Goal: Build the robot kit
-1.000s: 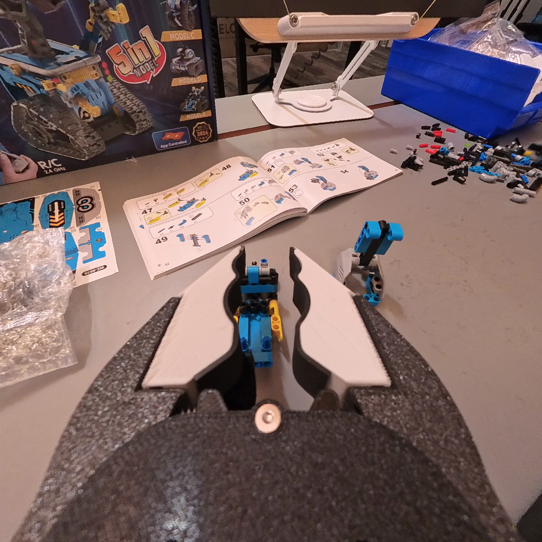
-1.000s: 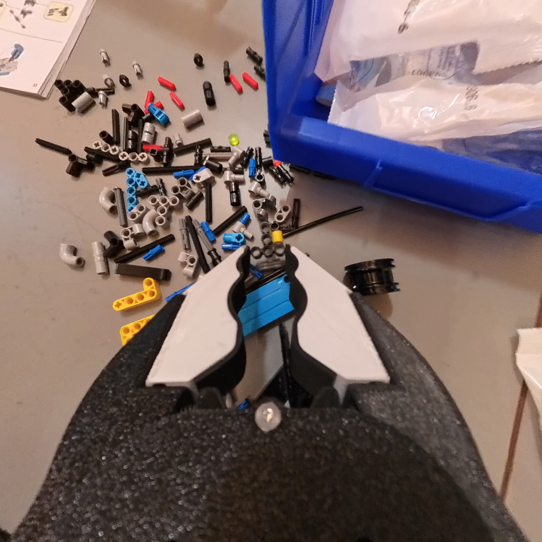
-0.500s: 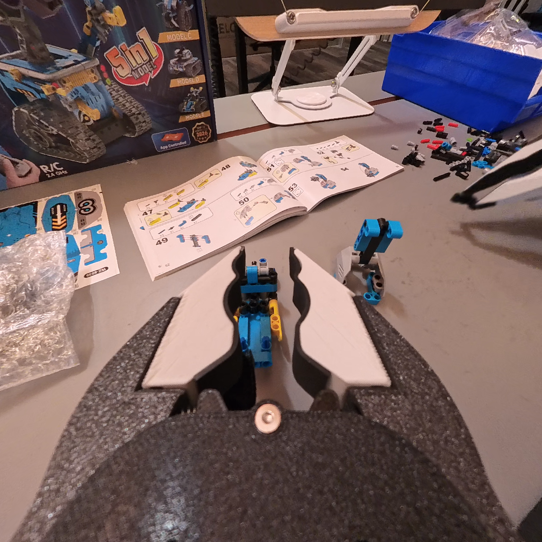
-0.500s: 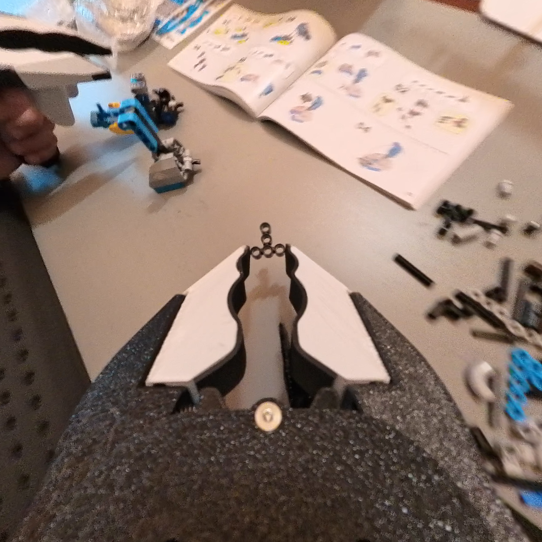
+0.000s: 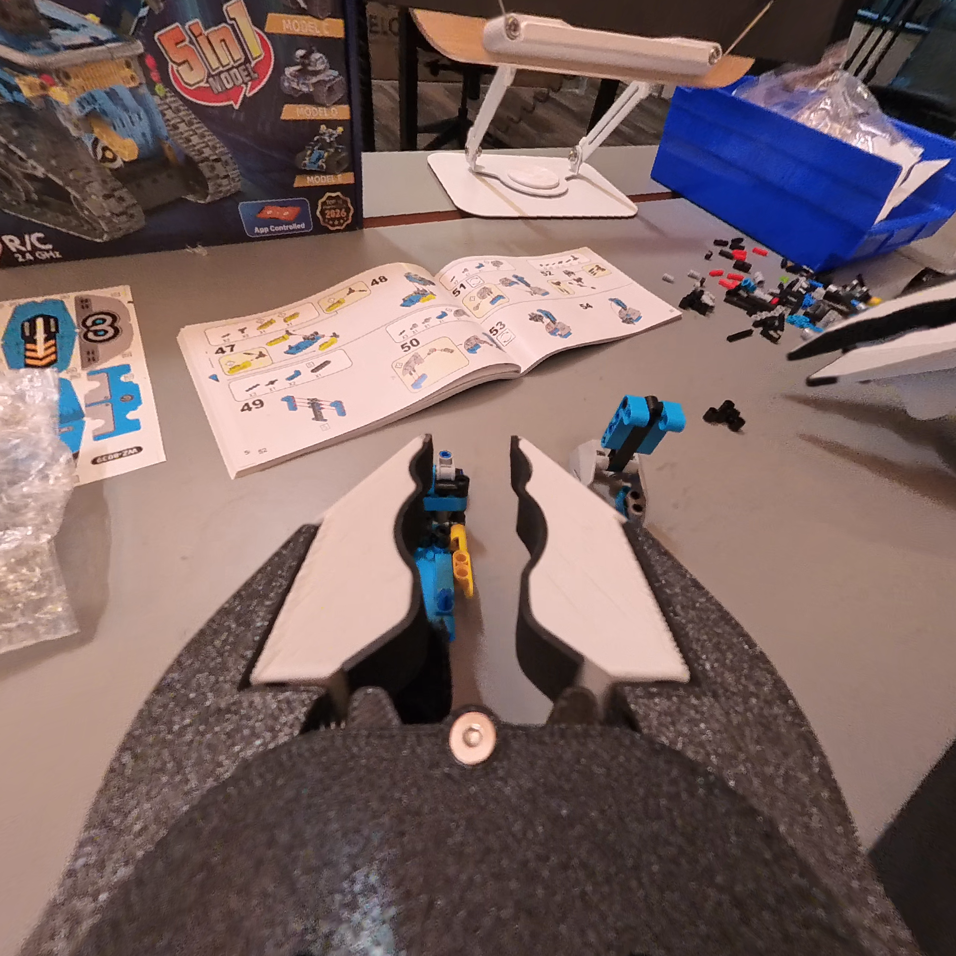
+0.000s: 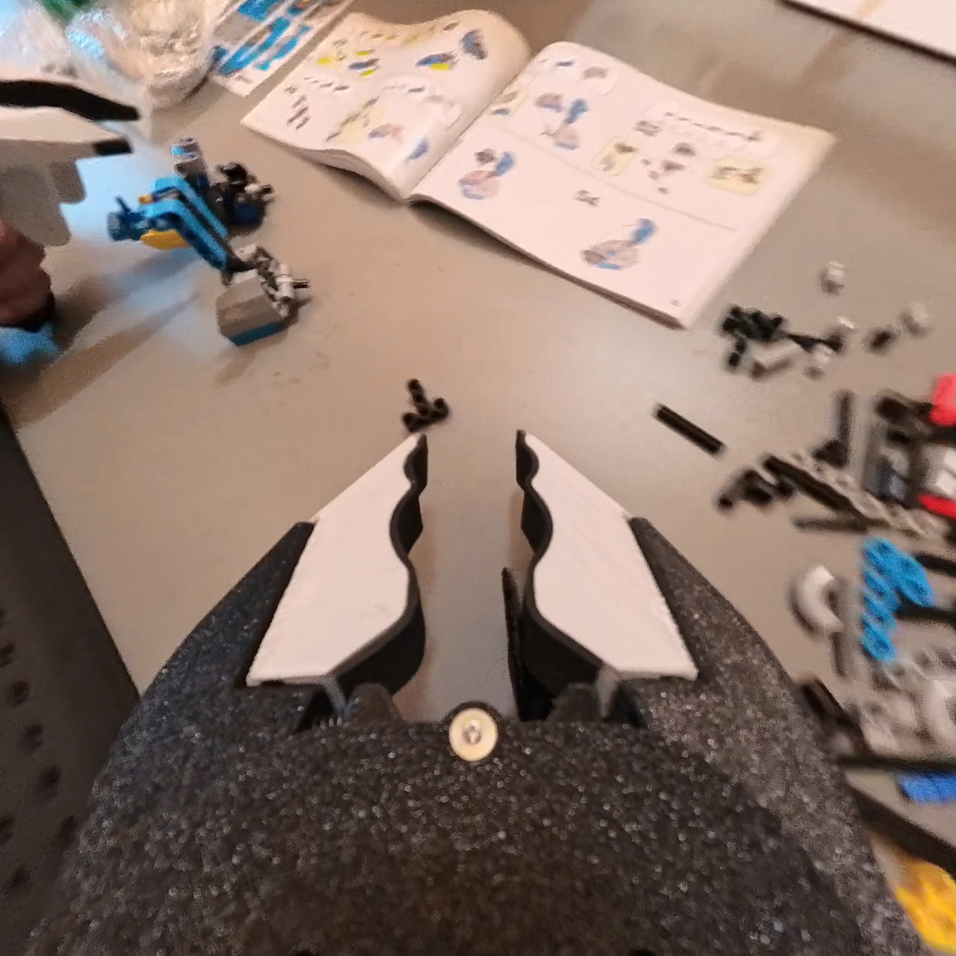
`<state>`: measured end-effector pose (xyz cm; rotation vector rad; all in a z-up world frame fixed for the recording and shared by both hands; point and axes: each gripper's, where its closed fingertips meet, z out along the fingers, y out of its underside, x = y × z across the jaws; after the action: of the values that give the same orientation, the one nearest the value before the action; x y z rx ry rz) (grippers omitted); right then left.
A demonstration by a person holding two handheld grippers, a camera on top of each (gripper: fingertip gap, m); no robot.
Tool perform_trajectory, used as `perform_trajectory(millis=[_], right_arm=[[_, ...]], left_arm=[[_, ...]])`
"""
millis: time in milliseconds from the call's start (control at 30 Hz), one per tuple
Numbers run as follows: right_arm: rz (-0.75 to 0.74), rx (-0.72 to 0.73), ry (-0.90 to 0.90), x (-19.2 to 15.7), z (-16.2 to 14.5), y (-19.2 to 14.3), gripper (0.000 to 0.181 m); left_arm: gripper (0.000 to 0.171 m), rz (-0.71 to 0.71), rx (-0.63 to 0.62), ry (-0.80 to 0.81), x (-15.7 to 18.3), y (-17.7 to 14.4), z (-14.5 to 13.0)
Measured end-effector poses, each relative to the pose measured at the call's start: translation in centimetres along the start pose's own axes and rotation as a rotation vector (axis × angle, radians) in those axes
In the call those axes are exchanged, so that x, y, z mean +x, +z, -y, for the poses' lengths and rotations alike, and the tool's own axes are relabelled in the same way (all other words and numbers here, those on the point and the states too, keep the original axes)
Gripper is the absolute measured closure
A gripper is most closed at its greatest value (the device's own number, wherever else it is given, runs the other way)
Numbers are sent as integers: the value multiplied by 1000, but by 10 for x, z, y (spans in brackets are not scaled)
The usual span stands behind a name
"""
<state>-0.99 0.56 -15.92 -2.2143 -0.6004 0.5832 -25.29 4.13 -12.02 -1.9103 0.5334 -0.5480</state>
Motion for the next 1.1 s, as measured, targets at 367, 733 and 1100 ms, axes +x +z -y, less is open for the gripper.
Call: perform_trajectory(millis=[367, 733, 1100], right_arm=[[-334, 67, 194, 113, -64, -130, 149], [-463, 16, 229, 185, -72, -154, 144], [-298, -35, 115, 149, -34, -83, 148]], left_arm=[[142, 29, 30, 43, 29, 3, 9], [142, -52, 54, 19, 41, 13, 7], [142, -49, 48, 56, 43, 13, 6]])
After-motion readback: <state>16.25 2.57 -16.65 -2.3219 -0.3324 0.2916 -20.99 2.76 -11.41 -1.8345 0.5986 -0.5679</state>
